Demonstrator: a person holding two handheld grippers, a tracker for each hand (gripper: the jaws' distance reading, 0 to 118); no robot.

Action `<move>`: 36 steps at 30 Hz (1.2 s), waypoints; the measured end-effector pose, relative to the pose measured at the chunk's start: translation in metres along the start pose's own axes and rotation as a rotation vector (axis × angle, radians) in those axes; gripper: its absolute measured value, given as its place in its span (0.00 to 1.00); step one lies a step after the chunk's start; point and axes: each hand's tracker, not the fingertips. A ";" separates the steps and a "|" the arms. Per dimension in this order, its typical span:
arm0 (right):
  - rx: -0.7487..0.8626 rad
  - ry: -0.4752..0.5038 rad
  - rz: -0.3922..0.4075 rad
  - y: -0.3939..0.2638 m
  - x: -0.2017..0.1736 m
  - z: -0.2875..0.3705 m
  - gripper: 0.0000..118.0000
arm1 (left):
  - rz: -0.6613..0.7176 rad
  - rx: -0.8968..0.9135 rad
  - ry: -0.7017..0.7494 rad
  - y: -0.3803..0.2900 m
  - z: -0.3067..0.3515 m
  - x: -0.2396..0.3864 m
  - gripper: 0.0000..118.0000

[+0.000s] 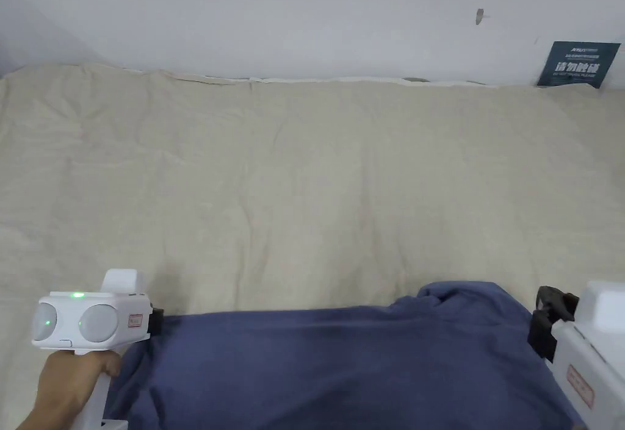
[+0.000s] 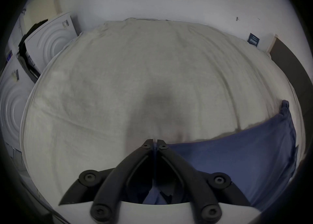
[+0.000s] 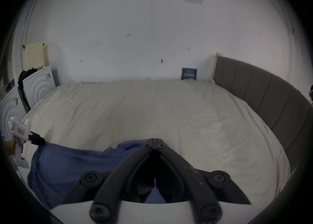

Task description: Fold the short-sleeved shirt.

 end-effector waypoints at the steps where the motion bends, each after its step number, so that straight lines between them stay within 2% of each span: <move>1: -0.023 0.004 -0.012 0.002 0.005 -0.010 0.02 | -0.011 -0.004 -0.001 0.000 0.002 0.003 0.02; 3: -0.063 0.006 -0.026 0.007 0.017 -0.032 0.12 | -0.044 0.061 0.010 -0.001 0.017 0.011 0.02; 4: -0.084 0.003 -0.013 0.010 0.023 -0.045 0.21 | -0.049 0.095 0.018 0.000 0.027 0.014 0.02; 5: -0.109 0.008 -0.010 0.012 0.029 -0.058 0.39 | -0.051 0.115 0.010 0.001 0.037 0.015 0.02; 6: -0.151 0.012 -0.002 0.014 0.034 -0.074 0.39 | -0.043 0.146 -0.026 0.001 0.051 0.017 0.02; 7: -0.197 0.017 0.010 0.016 0.039 -0.090 0.44 | -0.038 0.169 -0.047 0.001 0.062 0.018 0.02; 11: -0.375 0.048 -0.098 0.008 0.056 -0.151 0.90 | -0.056 0.193 -0.077 0.005 0.089 0.022 0.02; 12: -0.397 0.046 -0.103 0.004 0.058 -0.162 0.91 | -0.062 0.197 -0.078 0.005 0.094 0.023 0.02; 15: -0.455 0.006 -0.066 -0.006 0.053 -0.185 0.87 | -0.077 0.194 -0.073 0.005 0.079 0.013 0.02; 16: -0.468 0.019 -0.055 -0.011 0.046 -0.184 0.78 | -0.081 0.189 -0.070 0.003 0.079 0.011 0.02; 17: -0.478 0.025 -0.058 -0.015 0.043 -0.185 0.58 | -0.081 0.186 -0.067 0.001 0.078 0.010 0.02; 18: -0.501 0.027 -0.054 -0.019 0.039 -0.185 0.45 | -0.075 0.181 -0.066 0.000 0.078 0.012 0.02; 19: -0.455 -0.011 -0.010 -0.021 0.033 -0.177 0.44 | -0.068 0.176 -0.065 -0.002 0.078 0.011 0.02; 20: -0.405 -0.004 0.036 -0.022 0.030 -0.170 0.34 | -0.062 0.172 -0.062 -0.004 0.078 0.009 0.02; 21: -0.431 -0.021 0.078 -0.020 0.026 -0.168 0.21 | -0.060 0.169 -0.059 -0.006 0.079 0.008 0.02; 22: -0.430 -0.047 0.110 -0.017 0.023 -0.163 0.04 | -0.058 0.167 -0.055 -0.007 0.079 0.007 0.02; 24: -0.402 0.017 0.056 -0.016 0.027 -0.148 0.05 | -0.052 0.169 -0.036 -0.012 0.082 0.005 0.02; 27: -0.307 0.014 0.021 -0.005 0.032 -0.110 0.05 | -0.010 0.178 -0.033 -0.023 0.098 0.000 0.02; 30: -0.243 0.069 -0.034 0.002 0.043 -0.064 0.05 | 0.038 0.197 -0.031 -0.032 0.111 -0.011 0.02; 36: -0.138 0.130 -0.064 -0.002 0.061 0.039 0.05 | 0.081 0.215 -0.031 -0.059 0.145 -0.029 0.02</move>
